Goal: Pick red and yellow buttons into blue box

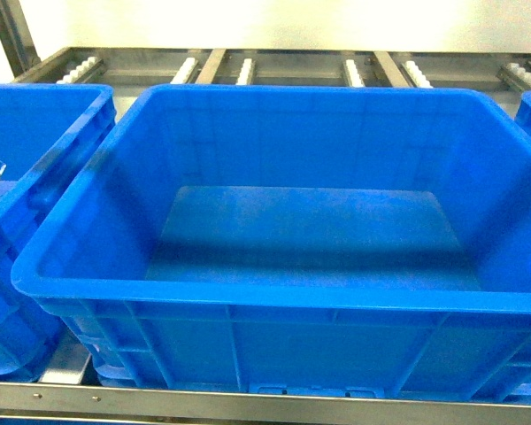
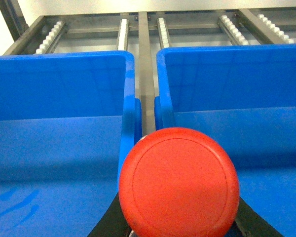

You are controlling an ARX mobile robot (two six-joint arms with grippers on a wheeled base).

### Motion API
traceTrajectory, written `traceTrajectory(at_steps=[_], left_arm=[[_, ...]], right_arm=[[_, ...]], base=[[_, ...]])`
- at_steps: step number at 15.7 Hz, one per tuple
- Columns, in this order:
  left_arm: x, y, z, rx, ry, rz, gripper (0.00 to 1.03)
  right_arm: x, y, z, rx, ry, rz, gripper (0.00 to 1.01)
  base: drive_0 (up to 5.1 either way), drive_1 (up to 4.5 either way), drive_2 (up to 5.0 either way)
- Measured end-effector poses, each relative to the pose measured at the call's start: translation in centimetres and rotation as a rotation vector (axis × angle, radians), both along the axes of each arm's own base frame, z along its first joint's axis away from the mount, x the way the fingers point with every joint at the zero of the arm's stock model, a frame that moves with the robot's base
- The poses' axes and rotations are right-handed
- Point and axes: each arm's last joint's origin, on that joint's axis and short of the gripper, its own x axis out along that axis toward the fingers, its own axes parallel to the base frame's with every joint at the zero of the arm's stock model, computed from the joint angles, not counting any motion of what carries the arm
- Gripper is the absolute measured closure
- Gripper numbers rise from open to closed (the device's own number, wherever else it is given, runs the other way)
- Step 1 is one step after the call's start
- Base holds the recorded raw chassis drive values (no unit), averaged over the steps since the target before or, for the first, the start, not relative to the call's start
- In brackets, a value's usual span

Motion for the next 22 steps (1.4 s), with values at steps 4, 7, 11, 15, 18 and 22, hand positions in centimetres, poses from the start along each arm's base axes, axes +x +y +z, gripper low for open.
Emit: traceTrajectory(at_steps=[4, 7, 11, 15, 18, 22], left_arm=[[0.0, 0.0, 0.0, 0.000, 0.000, 0.000, 0.80], [0.0, 0.0, 0.0, 0.000, 0.000, 0.000, 0.80], [0.0, 0.0, 0.0, 0.000, 0.000, -0.003, 0.80], [0.0, 0.0, 0.0, 0.000, 0.000, -0.002, 0.80], [0.0, 0.0, 0.0, 0.000, 0.000, -0.001, 0.80], [0.0, 0.0, 0.0, 0.000, 0.000, -0.001, 0.80]], right_arm=[[3.5, 1.8, 4.1, 0.025, -0.062, 0.076, 0.72], [6.3, 1.6, 5.8, 0.027, -0.067, 0.098, 0.72], [8.4, 4.6, 6.4, 0.032, -0.086, 0.201, 0.72], [14.0, 8.4, 3.6, 0.010, -0.009, 0.297, 0.72], [17.8, 11.3, 1.4, -0.021, 0.055, 0.380, 0.72], [18.8, 11.8, -1.2, -0.069, 0.102, 0.399, 0.39]], base=[[0.0, 0.00, 0.0], [0.0, 0.00, 0.0], [0.0, 0.00, 0.0], [0.0, 0.00, 0.0], [0.0, 0.00, 0.0], [0.0, 0.00, 0.0]])
